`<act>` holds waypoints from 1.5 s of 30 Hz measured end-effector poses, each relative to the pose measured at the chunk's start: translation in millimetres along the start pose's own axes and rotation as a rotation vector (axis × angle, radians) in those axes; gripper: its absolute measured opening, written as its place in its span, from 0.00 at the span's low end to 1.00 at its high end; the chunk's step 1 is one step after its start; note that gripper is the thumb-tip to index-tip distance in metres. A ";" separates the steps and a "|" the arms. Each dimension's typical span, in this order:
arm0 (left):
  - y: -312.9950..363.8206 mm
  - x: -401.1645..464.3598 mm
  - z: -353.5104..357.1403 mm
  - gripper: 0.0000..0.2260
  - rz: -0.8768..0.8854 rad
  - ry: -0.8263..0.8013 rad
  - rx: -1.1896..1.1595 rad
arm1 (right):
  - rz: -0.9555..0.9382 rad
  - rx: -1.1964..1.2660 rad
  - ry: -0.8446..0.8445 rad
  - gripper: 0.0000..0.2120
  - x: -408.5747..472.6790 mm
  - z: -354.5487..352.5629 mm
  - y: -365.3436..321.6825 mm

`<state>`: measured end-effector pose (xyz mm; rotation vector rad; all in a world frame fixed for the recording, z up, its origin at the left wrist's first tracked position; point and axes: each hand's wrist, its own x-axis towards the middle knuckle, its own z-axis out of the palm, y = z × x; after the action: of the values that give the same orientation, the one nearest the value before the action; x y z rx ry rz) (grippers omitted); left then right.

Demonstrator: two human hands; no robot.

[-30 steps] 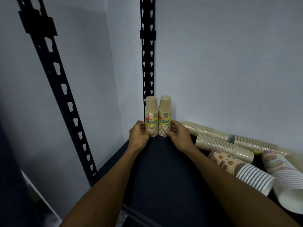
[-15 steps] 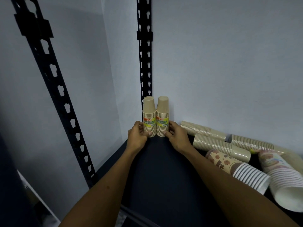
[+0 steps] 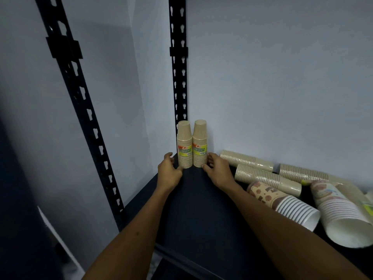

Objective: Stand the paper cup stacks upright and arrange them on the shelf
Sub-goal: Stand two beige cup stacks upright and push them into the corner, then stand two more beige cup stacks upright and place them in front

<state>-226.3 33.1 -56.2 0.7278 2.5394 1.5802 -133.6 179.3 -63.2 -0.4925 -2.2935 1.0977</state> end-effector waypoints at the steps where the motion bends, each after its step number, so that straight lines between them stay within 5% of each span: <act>1: -0.3 -2.8 -1.2 0.28 0.004 0.012 0.019 | -0.008 -0.020 0.006 0.18 -2.6 -0.8 -0.8; 11: -8.8 -33.2 -11.5 0.14 0.097 0.067 0.158 | -0.136 -0.428 -0.142 0.14 -64.2 -15.7 -19.1; 19: 7.6 -69.8 3.0 0.09 0.487 -0.225 0.467 | -0.232 -0.503 -0.270 0.18 -133.8 -50.4 -17.3; 27: 40.0 -87.9 50.5 0.10 0.560 -0.341 0.378 | -0.227 -0.501 -0.291 0.19 -211.6 -119.5 -3.0; 33: 60.8 -87.3 80.2 0.23 0.437 -0.322 0.055 | -0.148 -0.474 -0.139 0.12 -269.8 -182.0 8.7; 36: 68.7 -85.6 86.9 0.31 0.408 -0.349 -0.028 | -0.097 -0.446 0.160 0.07 -291.6 -205.9 14.4; 40: 67.1 -80.9 91.5 0.32 0.396 -0.370 -0.006 | -0.033 -0.717 0.580 0.08 -299.2 -231.4 27.0; 45: 65.5 -87.1 88.5 0.22 0.387 -0.321 -0.062 | 0.287 -0.829 0.463 0.25 -298.6 -247.7 27.5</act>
<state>-99.5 93.6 -58.0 1.4058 2.2024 1.4751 255.1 183.8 -50.5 -1.2670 -2.1930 0.0439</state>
